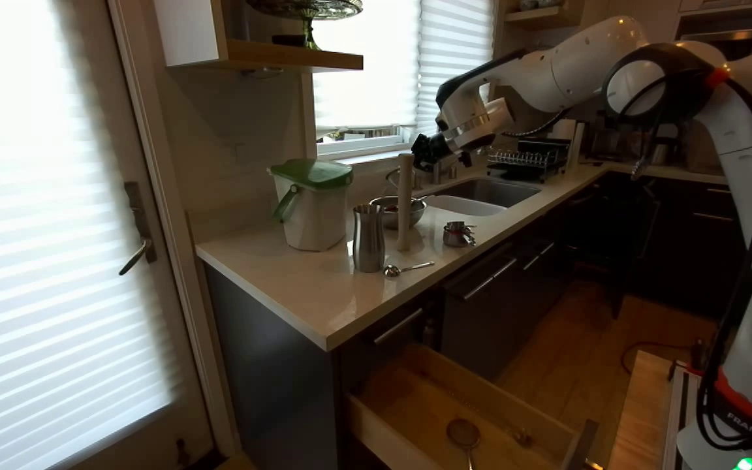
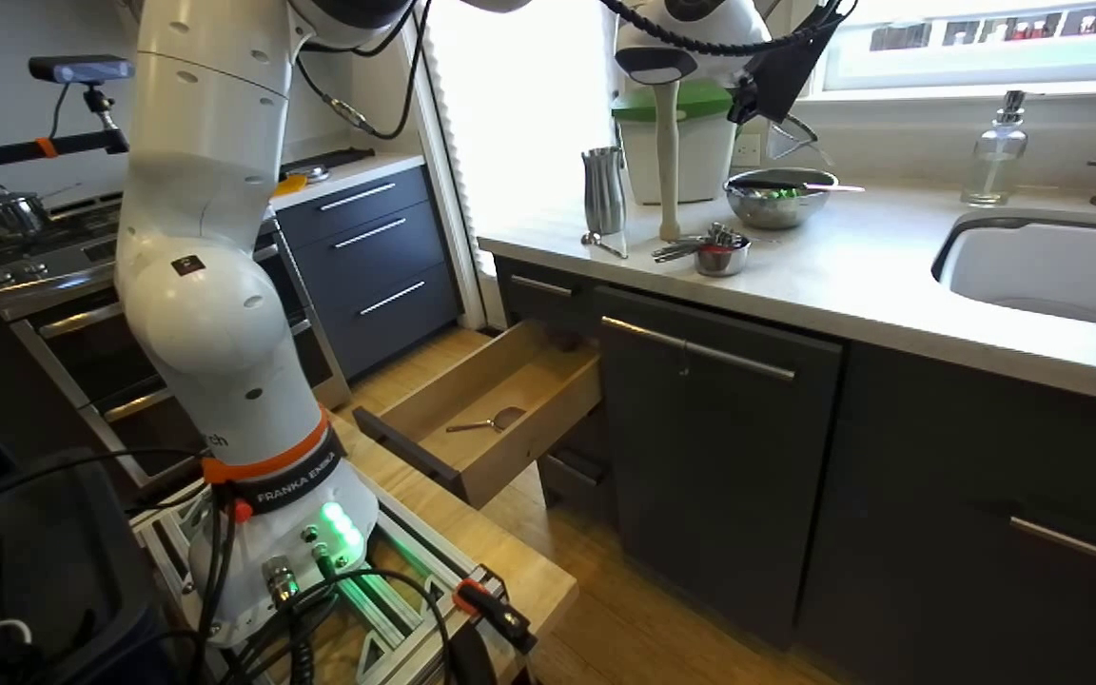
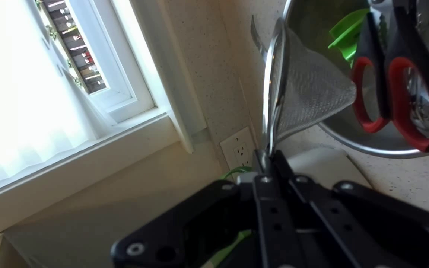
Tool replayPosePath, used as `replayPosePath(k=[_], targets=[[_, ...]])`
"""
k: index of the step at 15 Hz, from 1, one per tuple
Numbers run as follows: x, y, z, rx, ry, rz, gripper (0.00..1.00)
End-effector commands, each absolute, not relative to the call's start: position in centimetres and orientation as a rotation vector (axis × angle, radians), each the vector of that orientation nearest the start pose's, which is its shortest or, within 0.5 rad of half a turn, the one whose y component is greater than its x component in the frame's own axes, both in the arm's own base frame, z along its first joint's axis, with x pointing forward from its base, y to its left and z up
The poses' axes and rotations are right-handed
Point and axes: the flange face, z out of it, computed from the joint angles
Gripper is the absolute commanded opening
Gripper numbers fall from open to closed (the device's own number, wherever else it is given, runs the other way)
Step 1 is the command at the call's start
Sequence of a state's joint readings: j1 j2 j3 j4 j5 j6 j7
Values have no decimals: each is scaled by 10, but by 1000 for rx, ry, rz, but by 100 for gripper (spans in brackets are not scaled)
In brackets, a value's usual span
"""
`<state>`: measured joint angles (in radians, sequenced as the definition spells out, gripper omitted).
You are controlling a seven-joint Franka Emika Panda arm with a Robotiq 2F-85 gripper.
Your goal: Remove the strainer from the silver tin and put it in the silver bowl
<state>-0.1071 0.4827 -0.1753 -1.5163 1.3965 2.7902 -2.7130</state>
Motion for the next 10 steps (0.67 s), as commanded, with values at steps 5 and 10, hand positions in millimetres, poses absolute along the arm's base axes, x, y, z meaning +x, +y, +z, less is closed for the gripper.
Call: replayPosePath(k=[5, 10], targets=[[706, -212, 440, 1763, 1435, 1133, 1], [717, -206, 435, 1754, 1402, 1116, 1]])
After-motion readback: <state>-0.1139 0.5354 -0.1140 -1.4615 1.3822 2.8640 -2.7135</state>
